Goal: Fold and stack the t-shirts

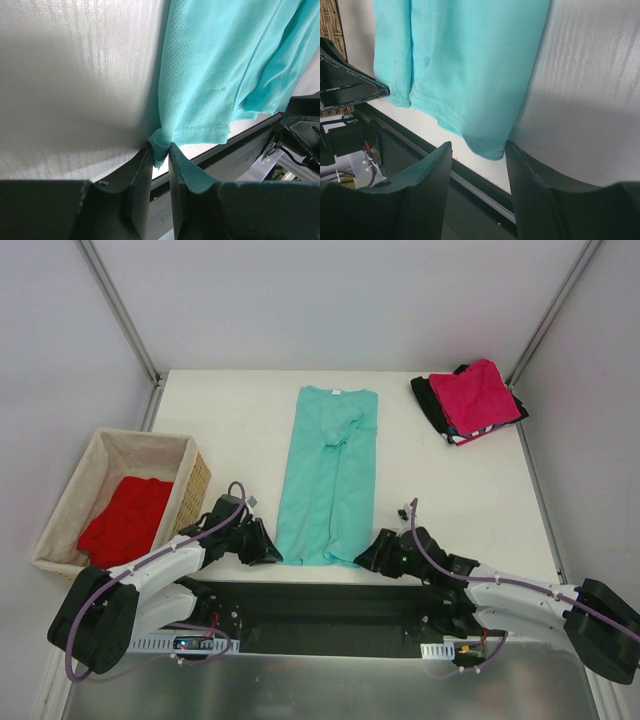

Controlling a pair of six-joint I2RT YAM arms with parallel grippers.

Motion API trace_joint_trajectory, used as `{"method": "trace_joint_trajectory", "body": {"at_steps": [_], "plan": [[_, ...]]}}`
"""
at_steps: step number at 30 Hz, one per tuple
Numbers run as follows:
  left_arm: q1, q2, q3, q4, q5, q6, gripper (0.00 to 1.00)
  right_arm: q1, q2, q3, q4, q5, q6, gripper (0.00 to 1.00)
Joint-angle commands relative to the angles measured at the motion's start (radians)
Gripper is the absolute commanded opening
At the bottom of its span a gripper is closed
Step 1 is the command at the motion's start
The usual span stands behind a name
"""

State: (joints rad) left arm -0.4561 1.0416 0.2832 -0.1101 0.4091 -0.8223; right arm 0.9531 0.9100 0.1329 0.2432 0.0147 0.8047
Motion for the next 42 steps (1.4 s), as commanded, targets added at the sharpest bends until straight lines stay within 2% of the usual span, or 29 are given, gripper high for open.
{"method": "trace_joint_trajectory", "body": {"at_steps": [1,21,42], "plan": [[0.008,0.021,-0.019,-0.063,-0.062,0.029,0.2,0.007,-0.034,-0.049,-0.169,0.044,0.013,0.51],[0.008,0.024,-0.022,-0.065,-0.066,0.029,0.16,0.007,-0.026,-0.046,-0.165,0.054,0.013,0.45],[0.008,0.015,-0.035,-0.065,-0.066,0.028,0.14,0.007,0.081,0.01,-0.127,0.039,-0.007,0.29]]}}
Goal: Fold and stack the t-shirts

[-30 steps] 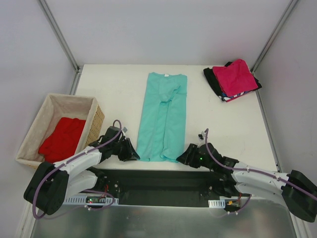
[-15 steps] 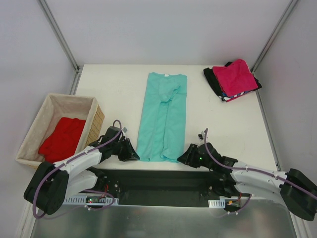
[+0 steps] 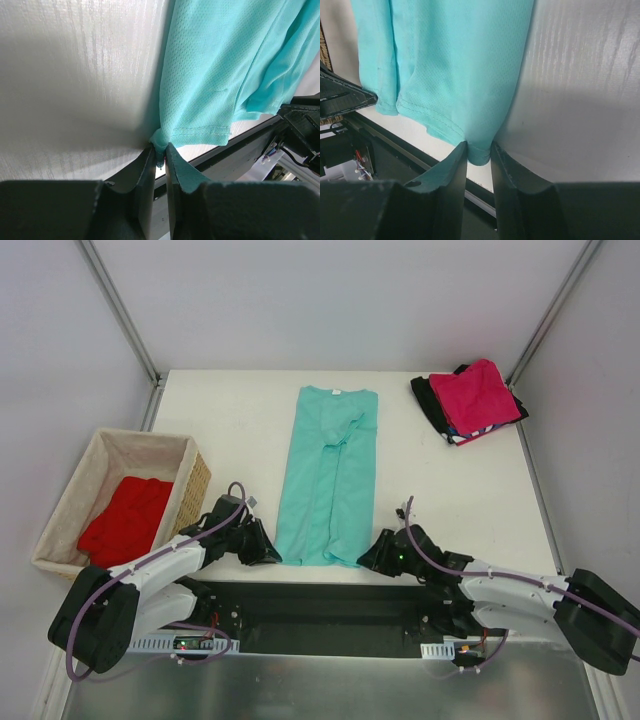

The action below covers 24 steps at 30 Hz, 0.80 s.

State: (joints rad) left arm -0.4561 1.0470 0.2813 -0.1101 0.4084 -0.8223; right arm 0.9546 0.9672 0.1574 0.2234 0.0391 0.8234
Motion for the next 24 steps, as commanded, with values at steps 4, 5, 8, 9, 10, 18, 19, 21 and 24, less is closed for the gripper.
{"method": "trace_joint_trajectory", "body": {"at_steps": [4,5,8,9,10,18,19,21,24], "plan": [[0.008,0.008,-0.028,-0.065,-0.065,0.026,0.13,0.006,0.024,-0.009,-0.116,0.016,-0.029,0.25],[0.008,0.008,-0.027,-0.065,-0.065,0.026,0.13,0.006,0.025,-0.007,-0.119,0.016,-0.03,0.24],[0.008,0.011,-0.025,-0.063,-0.059,0.025,0.04,0.006,0.033,0.005,-0.128,0.015,-0.038,0.17],[0.008,0.013,-0.022,-0.065,-0.057,0.026,0.02,0.006,0.039,0.013,-0.131,0.015,-0.04,0.12],[0.008,0.01,-0.021,-0.065,-0.054,0.028,0.0,0.006,0.041,0.017,-0.133,0.012,-0.044,0.1],[0.008,-0.01,0.015,-0.069,-0.031,0.051,0.0,0.007,0.073,0.056,-0.142,0.001,-0.069,0.01],[0.008,-0.012,0.018,-0.072,-0.029,0.052,0.0,0.006,0.073,0.06,-0.144,0.002,-0.073,0.01],[0.008,-0.008,0.032,-0.074,-0.025,0.058,0.0,0.009,0.068,0.073,-0.156,0.005,-0.081,0.01],[0.007,-0.005,0.065,-0.083,-0.005,0.064,0.0,0.009,0.041,0.083,-0.18,0.013,-0.089,0.01]]}}
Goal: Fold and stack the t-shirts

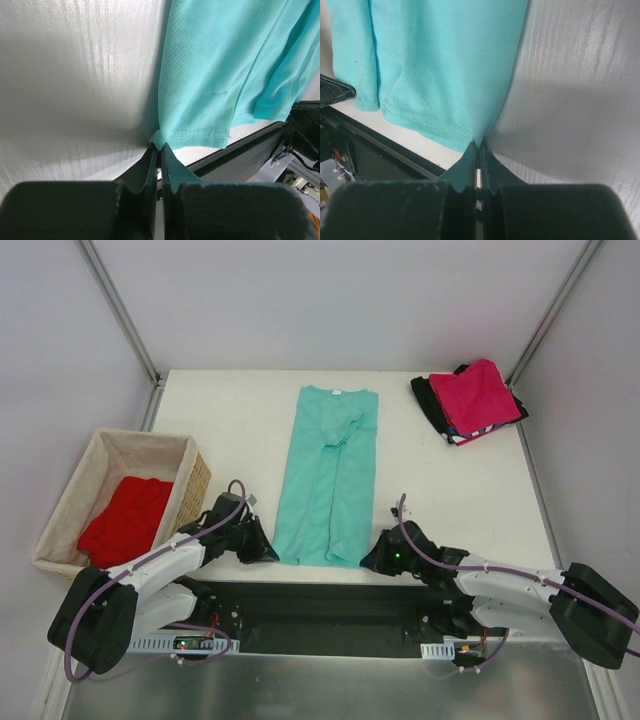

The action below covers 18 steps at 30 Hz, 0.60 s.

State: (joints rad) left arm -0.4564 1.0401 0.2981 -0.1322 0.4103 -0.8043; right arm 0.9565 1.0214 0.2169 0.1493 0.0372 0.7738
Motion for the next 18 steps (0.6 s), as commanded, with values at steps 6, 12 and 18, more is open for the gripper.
{"method": "trace_joint_trajectory", "body": {"at_steps": [6,12,18], "plan": [[-0.011,-0.009,0.192,-0.115,0.021,0.068,0.0,0.01,-0.142,0.07,-0.249,0.052,-0.073,0.01],[-0.037,0.069,0.314,-0.126,0.022,0.1,0.0,0.01,-0.12,0.18,-0.323,0.096,-0.146,0.01],[-0.057,0.153,0.383,-0.122,0.015,0.122,0.0,0.01,-0.037,0.26,-0.313,0.107,-0.182,0.01]]}}
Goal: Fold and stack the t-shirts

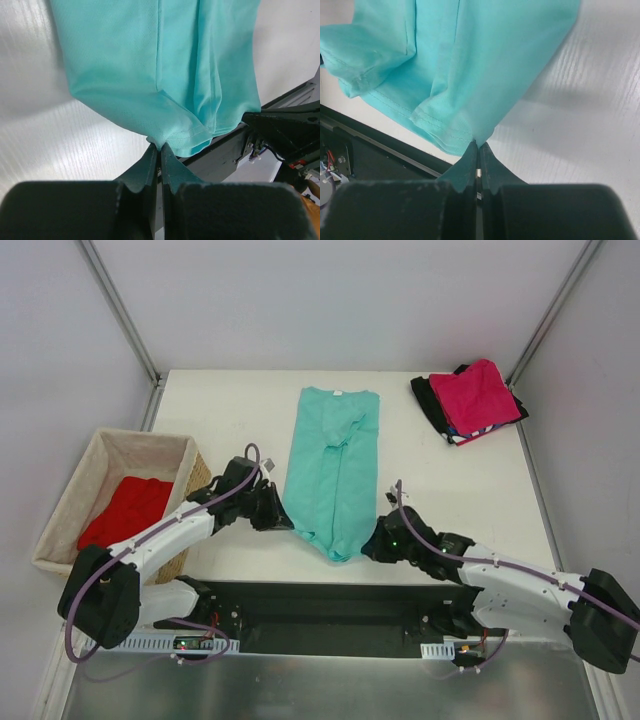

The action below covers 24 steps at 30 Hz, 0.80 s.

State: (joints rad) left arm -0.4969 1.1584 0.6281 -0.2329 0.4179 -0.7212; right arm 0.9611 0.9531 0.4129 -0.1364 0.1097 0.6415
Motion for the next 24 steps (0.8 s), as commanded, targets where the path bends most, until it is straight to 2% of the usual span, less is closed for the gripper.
{"method": "trace_joint_trajectory", "body": {"at_steps": [1,17,24], "plan": [[-0.02,0.047,0.058,-0.023,0.005,0.04,0.0,0.004,0.039,0.075,-0.028,0.035,-0.052,0.01],[-0.025,0.008,0.051,-0.028,-0.041,0.034,0.0,-0.081,0.073,0.208,-0.095,0.028,-0.129,0.01],[-0.025,-0.005,0.1,-0.074,-0.126,0.035,0.0,-0.113,0.05,0.219,-0.12,0.033,-0.152,0.01]]}}
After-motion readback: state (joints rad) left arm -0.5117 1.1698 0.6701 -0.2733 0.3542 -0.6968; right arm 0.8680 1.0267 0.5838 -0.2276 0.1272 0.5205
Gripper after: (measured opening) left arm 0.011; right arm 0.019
